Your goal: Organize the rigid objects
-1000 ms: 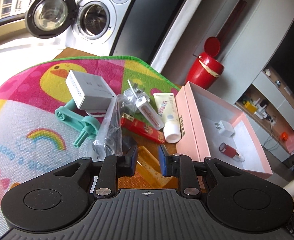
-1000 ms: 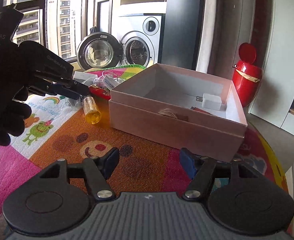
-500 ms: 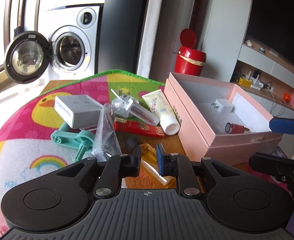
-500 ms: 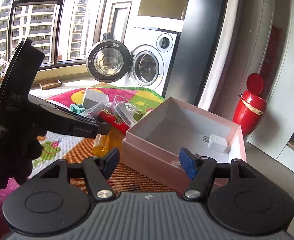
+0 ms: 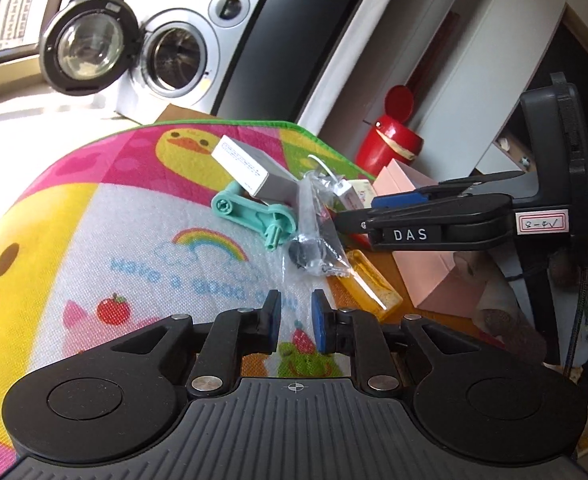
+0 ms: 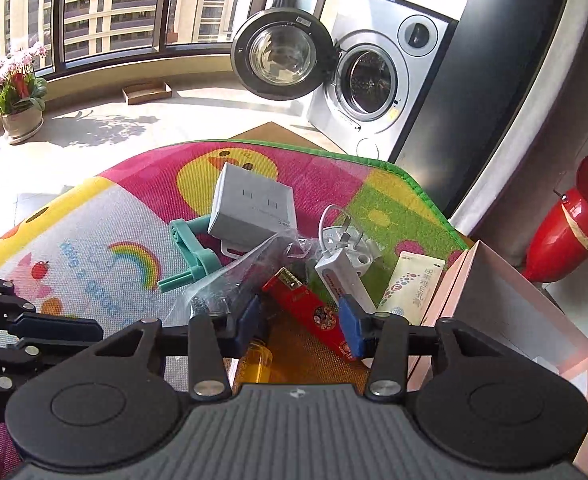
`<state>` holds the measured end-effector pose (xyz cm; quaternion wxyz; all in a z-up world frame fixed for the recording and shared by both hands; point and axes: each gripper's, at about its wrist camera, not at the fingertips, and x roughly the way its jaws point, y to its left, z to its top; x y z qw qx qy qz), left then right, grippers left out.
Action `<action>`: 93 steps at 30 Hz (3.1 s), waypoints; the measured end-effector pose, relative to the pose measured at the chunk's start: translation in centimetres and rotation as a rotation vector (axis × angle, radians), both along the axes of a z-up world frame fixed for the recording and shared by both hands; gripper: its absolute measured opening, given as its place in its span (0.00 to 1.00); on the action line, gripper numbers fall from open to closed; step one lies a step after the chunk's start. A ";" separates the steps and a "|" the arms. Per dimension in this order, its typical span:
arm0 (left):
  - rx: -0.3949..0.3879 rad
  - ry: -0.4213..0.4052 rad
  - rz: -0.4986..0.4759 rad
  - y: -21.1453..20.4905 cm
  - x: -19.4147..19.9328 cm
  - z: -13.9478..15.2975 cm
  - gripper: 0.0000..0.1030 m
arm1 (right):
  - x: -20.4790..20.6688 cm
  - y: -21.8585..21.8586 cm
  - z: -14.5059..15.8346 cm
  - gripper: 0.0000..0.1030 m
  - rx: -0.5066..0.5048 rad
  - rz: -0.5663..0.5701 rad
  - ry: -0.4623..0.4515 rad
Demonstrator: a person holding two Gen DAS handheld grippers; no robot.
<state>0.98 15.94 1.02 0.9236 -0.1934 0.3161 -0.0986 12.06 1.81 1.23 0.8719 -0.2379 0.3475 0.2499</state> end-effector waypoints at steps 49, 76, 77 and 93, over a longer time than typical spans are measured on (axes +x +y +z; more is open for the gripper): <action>-0.156 0.222 -0.248 -4.0 -3.2 -0.6 0.18 | 1.2 -4.0 -1.7 0.21 0.244 -0.131 0.459; -0.060 0.166 0.004 -6.4 0.2 0.7 0.24 | -7.0 -16.2 -2.1 0.30 0.266 -0.121 -0.023; -0.054 0.169 -0.002 -6.4 0.2 0.7 0.24 | -7.2 -15.6 -2.1 0.30 0.274 -0.096 -0.016; -0.079 0.197 -0.004 -4.8 -2.1 0.7 0.24 | -12.6 -10.5 -3.4 0.29 0.205 0.155 -0.011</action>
